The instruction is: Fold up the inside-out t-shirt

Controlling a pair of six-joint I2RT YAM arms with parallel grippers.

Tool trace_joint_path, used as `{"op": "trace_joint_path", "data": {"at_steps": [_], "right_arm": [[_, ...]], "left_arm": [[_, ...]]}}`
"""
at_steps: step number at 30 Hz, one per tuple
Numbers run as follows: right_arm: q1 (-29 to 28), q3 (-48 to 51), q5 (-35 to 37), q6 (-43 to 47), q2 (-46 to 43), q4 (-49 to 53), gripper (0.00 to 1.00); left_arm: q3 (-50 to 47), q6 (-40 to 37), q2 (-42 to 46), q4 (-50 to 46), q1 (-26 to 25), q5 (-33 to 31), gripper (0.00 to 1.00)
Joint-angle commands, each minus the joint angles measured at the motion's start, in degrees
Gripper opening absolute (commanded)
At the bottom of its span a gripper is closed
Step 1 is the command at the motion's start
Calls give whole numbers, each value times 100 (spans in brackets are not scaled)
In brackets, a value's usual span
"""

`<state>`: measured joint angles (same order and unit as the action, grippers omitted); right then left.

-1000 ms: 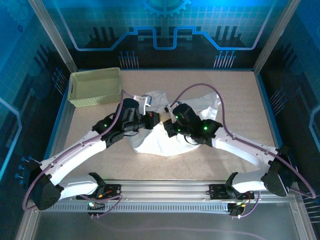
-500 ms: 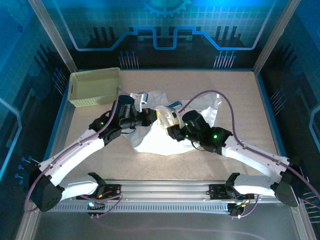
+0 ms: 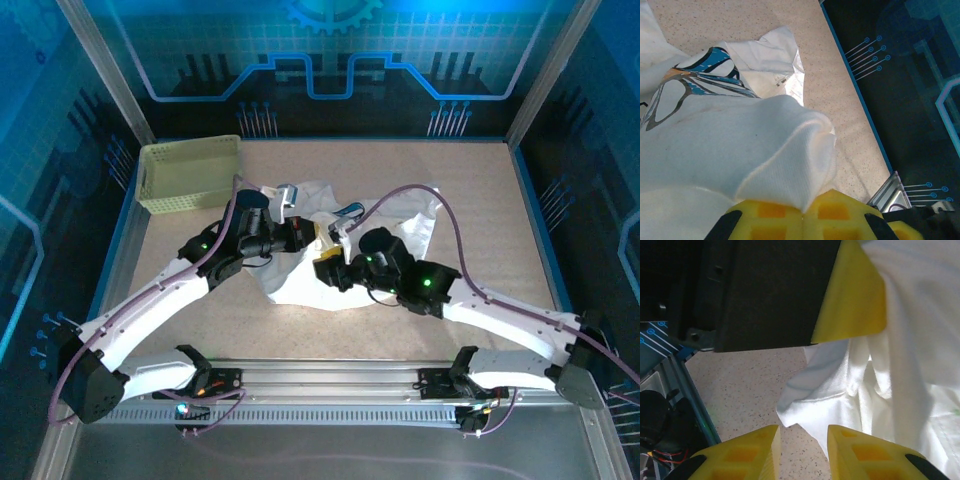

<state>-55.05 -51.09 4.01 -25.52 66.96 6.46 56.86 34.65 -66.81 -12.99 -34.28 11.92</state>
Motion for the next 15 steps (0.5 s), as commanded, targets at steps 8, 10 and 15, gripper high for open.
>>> {"op": "trace_joint_path", "data": {"at_steps": [8, 10, 15], "right_arm": [[795, -66, -332, -472, 723, -754, 33], [914, -93, -430, -506, 793, -819, 33], [1046, -129, -516, -510, 919, -834, 34]], "left_arm": [[205, 129, 77, 253, -4, 261, 0], [198, 125, 72, 258, -4, 279, 0], [194, 135, 73, 288, -8, 299, 0]]}}
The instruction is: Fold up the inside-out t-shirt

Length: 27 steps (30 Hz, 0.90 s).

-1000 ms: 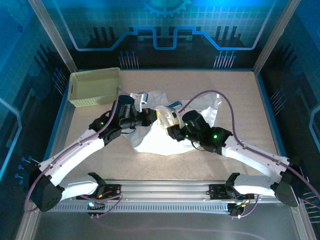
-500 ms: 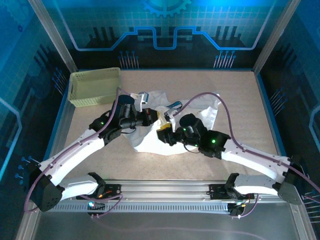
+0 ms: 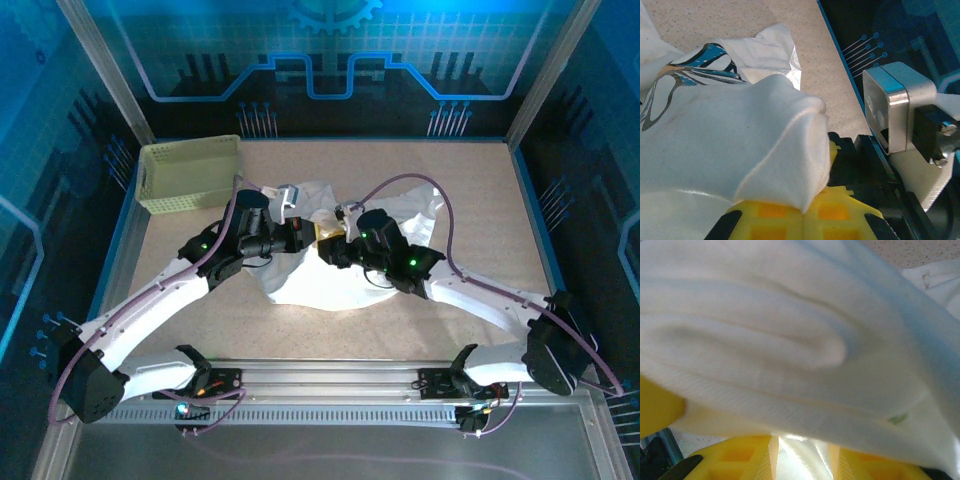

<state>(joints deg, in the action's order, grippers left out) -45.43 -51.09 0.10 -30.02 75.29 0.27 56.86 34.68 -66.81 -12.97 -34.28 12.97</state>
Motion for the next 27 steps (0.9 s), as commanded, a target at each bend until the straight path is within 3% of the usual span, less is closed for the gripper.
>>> {"op": "trace_joint_path", "data": {"at_steps": [1, 12, 20, 25, 27], "right_arm": [[86, -129, -173, -52, 99, -250, 35], [41, -278, -46, 79, 389, -438, 34], [-120, -459, 291, 301, 237, -159, 9], [-194, -411, 336, 270, -101, 293, 0], [-207, -380, 304, 208, -319, 554, 0]], "left_arm": [[185, 138, 77, 300, -9, 197, 0], [181, 197, 4, 422, -8, 338, 0], [124, 167, -90, 311, -9, 174, 0], [242, 90, -215, -119, 13, -398, 0], [287, 42, -305, -263, 69, -560, 10]]}}
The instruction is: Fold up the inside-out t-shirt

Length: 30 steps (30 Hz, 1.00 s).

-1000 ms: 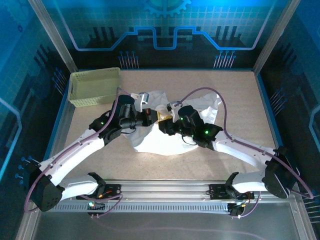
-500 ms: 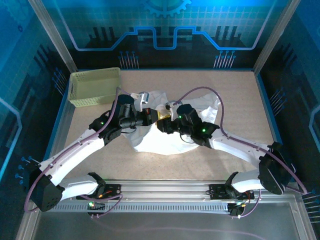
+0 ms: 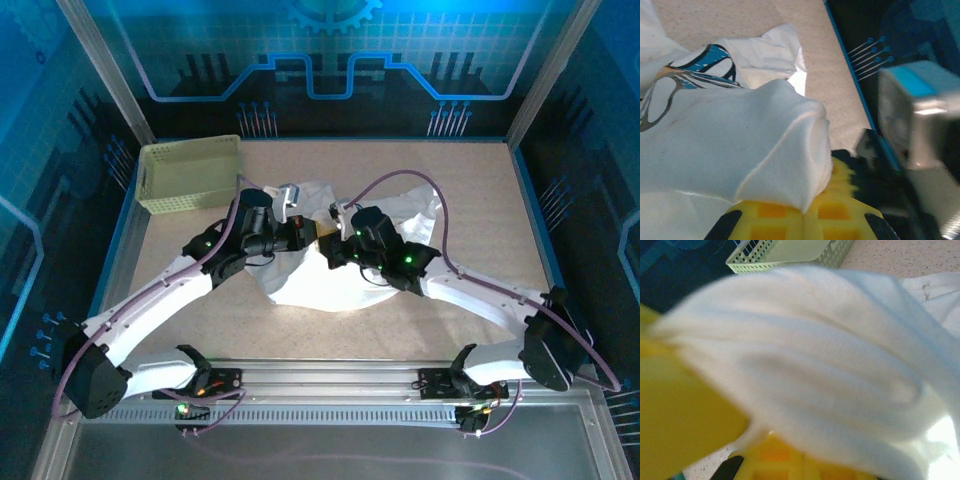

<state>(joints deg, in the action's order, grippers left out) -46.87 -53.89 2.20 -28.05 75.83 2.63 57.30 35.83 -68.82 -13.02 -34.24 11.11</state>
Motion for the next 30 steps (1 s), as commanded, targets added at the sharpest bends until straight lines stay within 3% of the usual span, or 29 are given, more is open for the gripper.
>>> {"op": "trace_joint_path", "data": {"at_steps": [1, 4, 6, 11, 16, 21, 24, 30], "right_arm": [[-68, -64, 88, -43, -523, 477, 0], [-50, -20, 71, -176, -1055, 1007, 0], [-10, 13, 3, -239, -1409, 1309, 0], [304, 32, -212, -424, -2031, 1923, 0], [616, 73, -604, -668, -2339, 1852, 0], [680, -177, -816, -769, -2166, 1797, 0], [665, -337, -974, -835, -1986, 1708, 0], [423, -632, -987, -820, -1792, 1680, 0]], "left_arm": [[296, -117, -218, -369, 115, -293, 14], [663, -294, -674, -1039, 172, -300, 16], [714, -340, -855, -1324, 206, -528, 23], [574, -349, -1165, -1353, 362, -605, 30], [631, -522, -1079, -1438, 302, -798, 37], [241, -1438, 137, -784, -536, -1278, 55], [-39, -2026, 720, -307, -1129, -1443, 61], [-78, -2309, 590, -19, -1293, -1166, 62]]}}
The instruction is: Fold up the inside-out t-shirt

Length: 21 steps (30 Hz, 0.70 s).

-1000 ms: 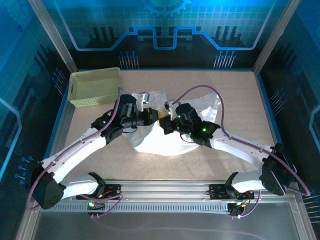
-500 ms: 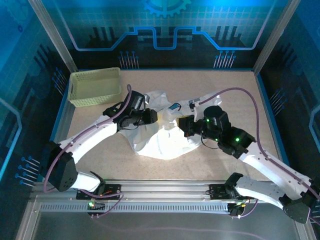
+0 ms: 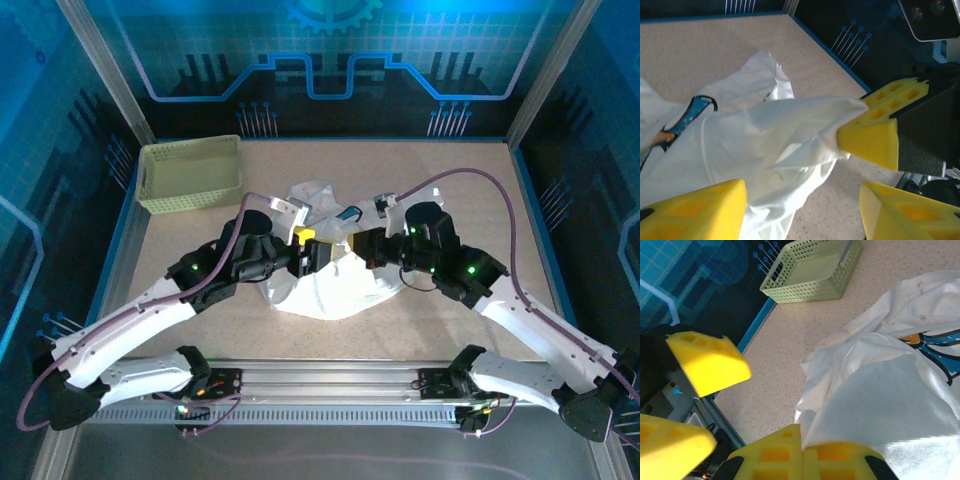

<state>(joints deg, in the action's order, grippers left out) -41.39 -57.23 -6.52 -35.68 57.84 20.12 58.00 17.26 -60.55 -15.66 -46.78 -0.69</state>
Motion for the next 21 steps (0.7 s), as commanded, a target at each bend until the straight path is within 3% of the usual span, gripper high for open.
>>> {"op": "trace_joint_path", "data": {"at_steps": [1, 14, 18, 21], "right_arm": [[-194, -342, -112, -53, 28, -70, 0], [-563, -473, -81, -53, 151, -69, 0], [-610, -534, -130, -35, 259, -14, 0], [-654, -547, -133, -28, 321, -45, 0]], "left_arm": [[-165, -523, -297, 345, -89, 22, 63], [-793, -1141, -393, 1996, -186, -88, 57], [-917, -1035, -417, 2358, -182, -97, 42], [-918, -948, -466, 2430, -182, -24, 22]]}}
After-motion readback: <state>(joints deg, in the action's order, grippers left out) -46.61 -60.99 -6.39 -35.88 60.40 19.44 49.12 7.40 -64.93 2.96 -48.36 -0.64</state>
